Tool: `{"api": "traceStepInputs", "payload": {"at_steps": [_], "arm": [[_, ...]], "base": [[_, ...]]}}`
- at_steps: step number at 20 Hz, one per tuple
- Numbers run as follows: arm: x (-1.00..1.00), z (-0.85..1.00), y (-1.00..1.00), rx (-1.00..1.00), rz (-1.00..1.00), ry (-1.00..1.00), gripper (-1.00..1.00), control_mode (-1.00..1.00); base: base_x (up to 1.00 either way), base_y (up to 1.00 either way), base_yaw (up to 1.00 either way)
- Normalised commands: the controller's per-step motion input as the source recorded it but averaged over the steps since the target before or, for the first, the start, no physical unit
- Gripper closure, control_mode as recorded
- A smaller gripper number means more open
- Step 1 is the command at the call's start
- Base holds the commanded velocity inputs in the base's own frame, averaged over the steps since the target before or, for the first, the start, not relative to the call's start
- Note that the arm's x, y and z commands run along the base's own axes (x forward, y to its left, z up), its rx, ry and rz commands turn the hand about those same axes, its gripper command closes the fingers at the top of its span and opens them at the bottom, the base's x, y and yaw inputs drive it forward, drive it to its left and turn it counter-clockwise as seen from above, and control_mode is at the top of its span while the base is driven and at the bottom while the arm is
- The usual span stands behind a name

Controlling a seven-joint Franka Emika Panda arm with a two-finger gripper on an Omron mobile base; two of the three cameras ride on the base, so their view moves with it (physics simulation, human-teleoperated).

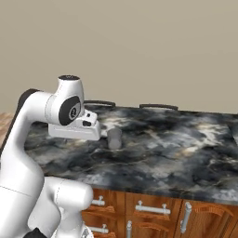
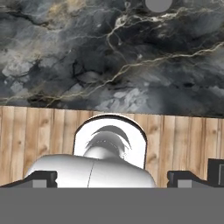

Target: Pick the cup and glass cup and place them in the sink. Then turn on the water.

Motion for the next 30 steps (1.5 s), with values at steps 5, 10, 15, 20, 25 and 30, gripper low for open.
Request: {"api": "traceStepInputs", "payload": {"at_steps": [5, 10, 15, 20, 25, 30], "arm": [[0.0, 0.0, 0.0, 0.0, 0.0, 0.0, -1.0, 1.0], [0.11, 0.0, 0.0, 0.0, 0.0, 0.02, -1.0, -1.0], [0.77, 0.01, 0.0, 0.0, 0.0, 0.13, -1.0, -1.0], [0.99, -0.05, -0.24, 0.0, 0.0, 0.06, -1.0, -1.0], [0.87, -0.01, -0.37, -0.02, 0.0, 0.02, -1.0, -1.0], [1.0, -0.29, -0.31, -0.04, 0.0, 0.05, -1.0, -1.0]], "base": [[0.0, 0.0, 0.0], [0.0, 0.0, 0.0], [0.0, 0.0, 0.0], [0.0, 0.0, 0.0], [0.0, 0.0, 0.0], [0.0, 0.0, 0.0]]}}
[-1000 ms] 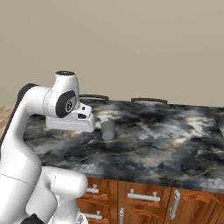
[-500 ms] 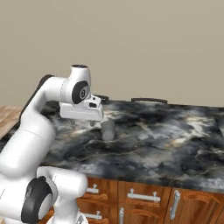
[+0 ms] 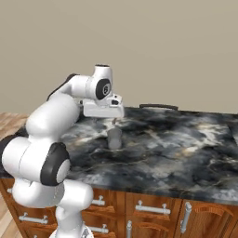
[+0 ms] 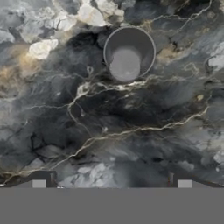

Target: Pick the cup and glass cup and place them in the sink. Then turn on the water.

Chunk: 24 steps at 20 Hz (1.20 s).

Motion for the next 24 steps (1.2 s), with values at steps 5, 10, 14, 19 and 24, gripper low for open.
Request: {"api": "traceStepInputs", "payload": {"at_steps": [5, 10, 14, 19, 24], "arm": [[0.72, -0.47, -0.39, 0.0, 0.0, 0.0, -1.0, -1.0], [0.39, -0.38, -0.38, 0.0, 0.0, 0.0, -1.0, -1.0], [0.26, -0.24, -0.03, 0.0, 0.0, 0.0, -1.0, -1.0], [0.35, -0.29, 0.03, 0.0, 0.0, 0.0, -1.0, -1.0], [0.04, -0.28, 0.02, 0.0, 0.02, 0.0, -1.0, -1.0]], "base": [[0.0, 0.0, 0.0], [0.0, 0.0, 0.0], [0.0, 0.0, 0.0], [0.0, 0.0, 0.0], [0.0, 0.0, 0.0]]}}
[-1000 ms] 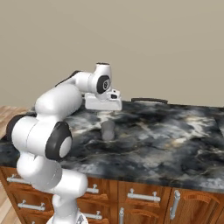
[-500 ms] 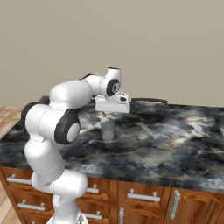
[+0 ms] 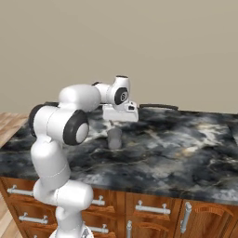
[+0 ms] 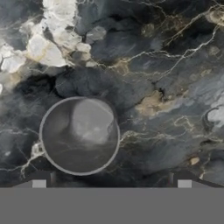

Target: Pick the cup and glass cup and place them in the sink. Then turn on the water.

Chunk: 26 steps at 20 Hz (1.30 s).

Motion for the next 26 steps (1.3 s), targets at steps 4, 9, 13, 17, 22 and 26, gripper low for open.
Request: {"api": "traceStepInputs", "payload": {"at_steps": [4, 9, 13, 17, 22, 26], "arm": [[0.07, -0.27, 0.0, 0.0, 0.05, 0.0, -1.0, -1.0], [0.15, -0.27, 0.0, 0.0, 0.05, 0.0, -1.0, -1.0], [0.17, -0.15, 0.0, 0.0, 0.04, 0.0, -1.0, -1.0], [0.19, -0.12, 0.0, 0.0, 0.03, 0.0, -1.0, -1.0], [0.13, -0.17, 0.0, 0.0, 0.03, 0.0, -1.0, -1.0], [0.19, -0.21, 0.0, 0.0, 0.01, 0.0, -1.0, -1.0]], "base": [[0.0, 0.0, 0.0], [0.0, 0.0, 0.0], [0.0, 0.0, 0.0], [0.0, 0.0, 0.0], [0.0, 0.0, 0.0], [0.0, 0.0, 0.0]]}}
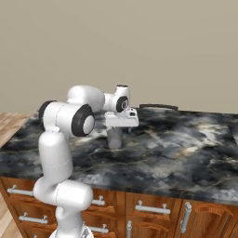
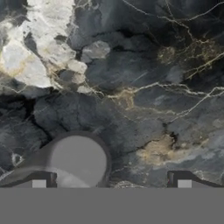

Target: Pick the cup and glass cup and place them in the sink. Then turn on the water.

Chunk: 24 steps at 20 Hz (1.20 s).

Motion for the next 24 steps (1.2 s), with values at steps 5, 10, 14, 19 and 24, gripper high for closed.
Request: {"api": "traceStepInputs", "payload": {"at_steps": [5, 10, 14, 19, 24], "arm": [[0.05, -0.09, 0.0, 0.0, 0.01, 0.01, -1.0, -1.0], [0.0, -0.18, 0.0, 0.0, 0.01, 0.01, -1.0, -1.0], [-0.04, -0.01, -0.09, 0.0, 0.0, 0.0, -1.0, -1.0], [-0.04, -0.02, -0.1, 0.0, 0.0, 0.0, -1.0, -1.0], [0.0, -0.12, -0.02, 0.0, 0.0, 0.0, -1.0, -1.0]], "base": [[0.0, 0.0, 0.0], [0.0, 0.0, 0.0], [0.0, 0.0, 0.0], [0.0, 0.0, 0.0], [0.0, 0.0, 0.0]]}}
